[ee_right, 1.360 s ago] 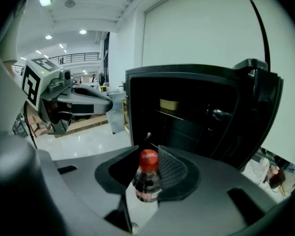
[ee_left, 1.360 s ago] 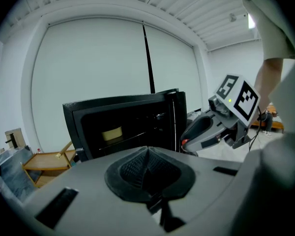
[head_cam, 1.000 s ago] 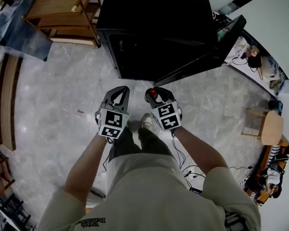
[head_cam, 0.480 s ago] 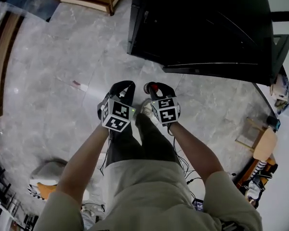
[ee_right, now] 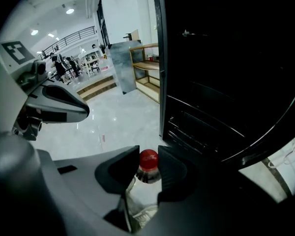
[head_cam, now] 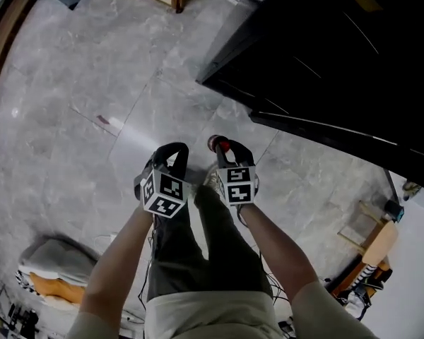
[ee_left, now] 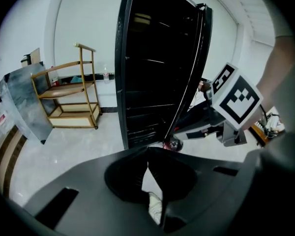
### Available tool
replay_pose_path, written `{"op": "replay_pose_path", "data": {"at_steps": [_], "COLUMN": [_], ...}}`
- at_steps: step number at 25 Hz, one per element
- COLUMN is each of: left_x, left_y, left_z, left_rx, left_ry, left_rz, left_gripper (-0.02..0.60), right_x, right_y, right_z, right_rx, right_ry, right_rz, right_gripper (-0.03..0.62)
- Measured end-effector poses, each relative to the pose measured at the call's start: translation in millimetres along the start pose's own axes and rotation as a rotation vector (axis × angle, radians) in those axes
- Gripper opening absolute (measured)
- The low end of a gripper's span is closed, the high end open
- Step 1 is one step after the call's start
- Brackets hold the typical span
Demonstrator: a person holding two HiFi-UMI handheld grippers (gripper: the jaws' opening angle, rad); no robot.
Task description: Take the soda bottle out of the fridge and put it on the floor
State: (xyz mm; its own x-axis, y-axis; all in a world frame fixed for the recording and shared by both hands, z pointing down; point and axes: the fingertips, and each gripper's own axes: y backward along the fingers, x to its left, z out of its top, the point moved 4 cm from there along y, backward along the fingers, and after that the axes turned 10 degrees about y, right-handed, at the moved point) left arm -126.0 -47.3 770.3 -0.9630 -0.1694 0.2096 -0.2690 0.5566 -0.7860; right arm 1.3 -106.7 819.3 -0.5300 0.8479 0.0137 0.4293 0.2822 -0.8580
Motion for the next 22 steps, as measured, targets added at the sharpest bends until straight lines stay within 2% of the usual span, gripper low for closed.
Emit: {"op": "replay_pose_path", "data": {"at_steps": [9, 18, 22], "left_x": [20, 41, 45], "left_y": [-80, -164, -199], "left_z": [-83, -160, -190], "left_rx": [0.037, 0.083, 0.143], "left_ry": [0.033, 0.069, 0.109], "left_rz": [-0.027, -0.053, -0.037], "left_gripper": [0.006, 0.006, 0.006], "right_x": [28, 35, 35], "right_y": [-100, -188, -220], "right_z": [-53, -111, -138], "right_rx": [0.047, 0.087, 0.126], "right_ry": [0.044, 0.076, 0.076], "right_rz": [0.022, 0.051, 0.077], "right_gripper": [0.097, 0.097, 0.097]}}
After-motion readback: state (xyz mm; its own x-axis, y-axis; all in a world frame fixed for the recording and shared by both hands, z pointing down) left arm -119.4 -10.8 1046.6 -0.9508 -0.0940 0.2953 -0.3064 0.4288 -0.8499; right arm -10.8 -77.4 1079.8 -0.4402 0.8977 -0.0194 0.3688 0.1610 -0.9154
